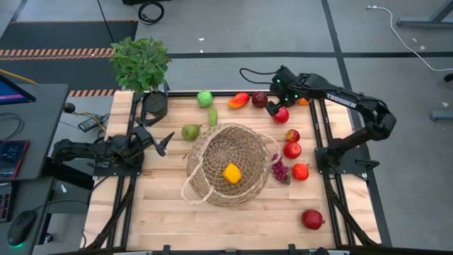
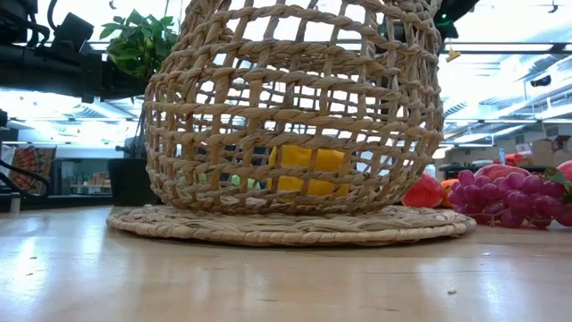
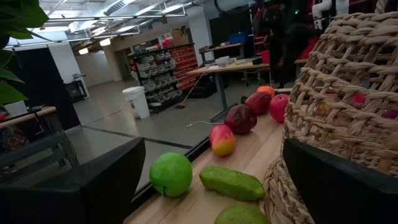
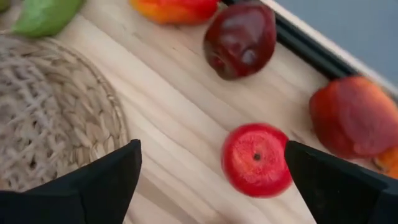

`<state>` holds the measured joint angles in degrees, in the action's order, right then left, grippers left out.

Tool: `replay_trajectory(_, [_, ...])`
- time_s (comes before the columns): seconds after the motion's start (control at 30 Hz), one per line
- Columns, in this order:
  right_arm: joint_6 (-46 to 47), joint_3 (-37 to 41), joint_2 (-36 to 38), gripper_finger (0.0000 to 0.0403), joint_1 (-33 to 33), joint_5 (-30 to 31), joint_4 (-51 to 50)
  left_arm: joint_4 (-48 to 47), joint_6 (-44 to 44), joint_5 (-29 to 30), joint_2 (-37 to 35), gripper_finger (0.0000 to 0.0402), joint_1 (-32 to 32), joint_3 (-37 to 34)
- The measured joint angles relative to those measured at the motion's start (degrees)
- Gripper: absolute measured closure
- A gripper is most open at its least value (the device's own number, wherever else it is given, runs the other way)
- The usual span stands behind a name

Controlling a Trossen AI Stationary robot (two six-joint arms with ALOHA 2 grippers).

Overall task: Build produce basket
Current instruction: Put the red apple into the woven basket

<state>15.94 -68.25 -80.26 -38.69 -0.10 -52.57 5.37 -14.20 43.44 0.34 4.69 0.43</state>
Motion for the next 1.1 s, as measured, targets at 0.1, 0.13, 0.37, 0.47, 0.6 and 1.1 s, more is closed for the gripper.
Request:
replay_trajectory(0.1, [2.7, 0.0, -0.4, 0.0006, -0.1, 0.5, -1.5, 0.0, 0.0, 0.0, 0.0, 0.0014, 0.0, 0.0])
replay_trajectory(0.13, [3.3, 0.0, -0.4, 0.0006, -0.1, 0.9, -2.0, 0.0, 0.0, 0.0, 0.0, 0.0014, 0.0, 0.0])
replay_trajectory(0.37, [3.4, 0.0, -0.3, 0.0006, -1.5, 2.4, -2.5, 0.0, 0.0, 0.0, 0.0, 0.0014, 0.0, 0.0])
replay_trajectory(0.47, [1.1, 0.0, -0.3, 0.0006, -2.5, 2.4, -2.4, 0.0, 0.0, 0.0, 0.0, 0.0014, 0.0, 0.0])
replay_trajectory(0.6, [-1.5, 0.0, -0.3, 0.0006, -3.8, 2.3, -2.2, 0.0, 0.0, 0.0, 0.0, 0.0014, 0.0, 0.0])
replay_trajectory(1.1, [-5.6, -0.1, -0.3, 0.0006, -5.7, 3.5, 0.5, 0.0, 0.0, 0.0, 0.0, 0.0014, 0.0, 0.0])
